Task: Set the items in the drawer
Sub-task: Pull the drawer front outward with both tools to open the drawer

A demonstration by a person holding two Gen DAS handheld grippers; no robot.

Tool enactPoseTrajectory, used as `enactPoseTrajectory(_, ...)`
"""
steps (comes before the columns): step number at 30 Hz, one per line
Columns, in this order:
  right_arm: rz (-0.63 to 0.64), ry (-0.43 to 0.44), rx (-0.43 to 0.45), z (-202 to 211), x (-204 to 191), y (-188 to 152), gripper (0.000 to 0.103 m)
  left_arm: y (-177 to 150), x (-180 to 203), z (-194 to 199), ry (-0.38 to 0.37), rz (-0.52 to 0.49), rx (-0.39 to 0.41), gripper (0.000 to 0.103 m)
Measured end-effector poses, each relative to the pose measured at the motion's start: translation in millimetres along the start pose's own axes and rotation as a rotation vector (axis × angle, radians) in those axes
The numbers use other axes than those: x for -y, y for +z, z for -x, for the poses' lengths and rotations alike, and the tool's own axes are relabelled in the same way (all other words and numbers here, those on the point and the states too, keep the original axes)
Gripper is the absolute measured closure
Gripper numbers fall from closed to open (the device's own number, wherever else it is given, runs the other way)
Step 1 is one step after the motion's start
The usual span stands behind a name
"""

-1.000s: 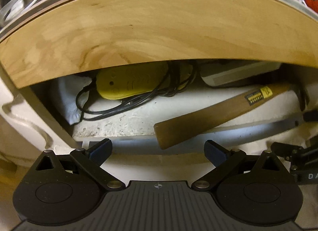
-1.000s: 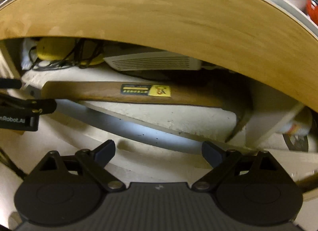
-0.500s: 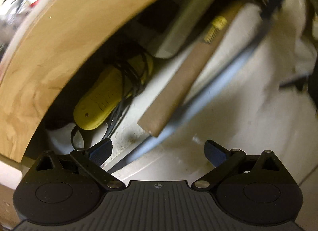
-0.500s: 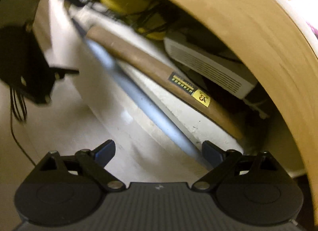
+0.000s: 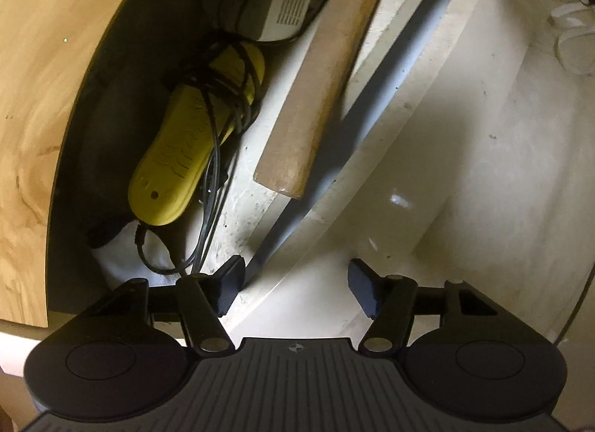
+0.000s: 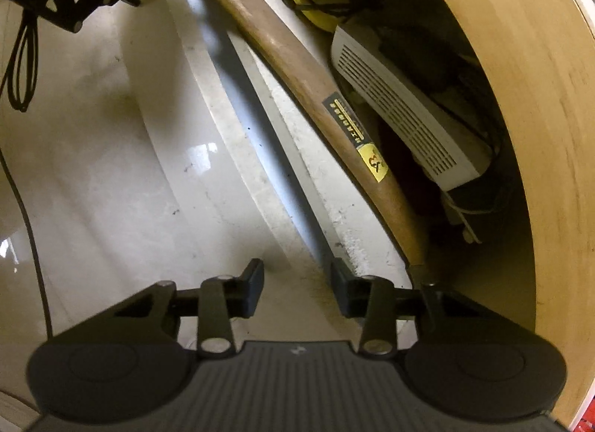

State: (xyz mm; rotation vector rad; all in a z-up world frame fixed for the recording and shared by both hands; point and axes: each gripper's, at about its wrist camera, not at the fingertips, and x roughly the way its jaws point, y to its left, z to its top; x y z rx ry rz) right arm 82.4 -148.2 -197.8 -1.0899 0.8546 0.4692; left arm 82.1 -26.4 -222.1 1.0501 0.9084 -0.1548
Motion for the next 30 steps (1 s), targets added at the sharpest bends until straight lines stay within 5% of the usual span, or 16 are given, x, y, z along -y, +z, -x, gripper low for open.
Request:
enactPoseTrajectory(27, 0.185, 0.13, -0.074, 39, -28, -16, 0.065, -117, 30, 17, -0.176, -0.103, -0.044, 0.058)
enactPoseTrajectory(30, 0.196, 0.155, -0.082, 43, -34, -20, 0.065, -92, 22, 31, -0.204, -0.11, -0.055, 0.06)
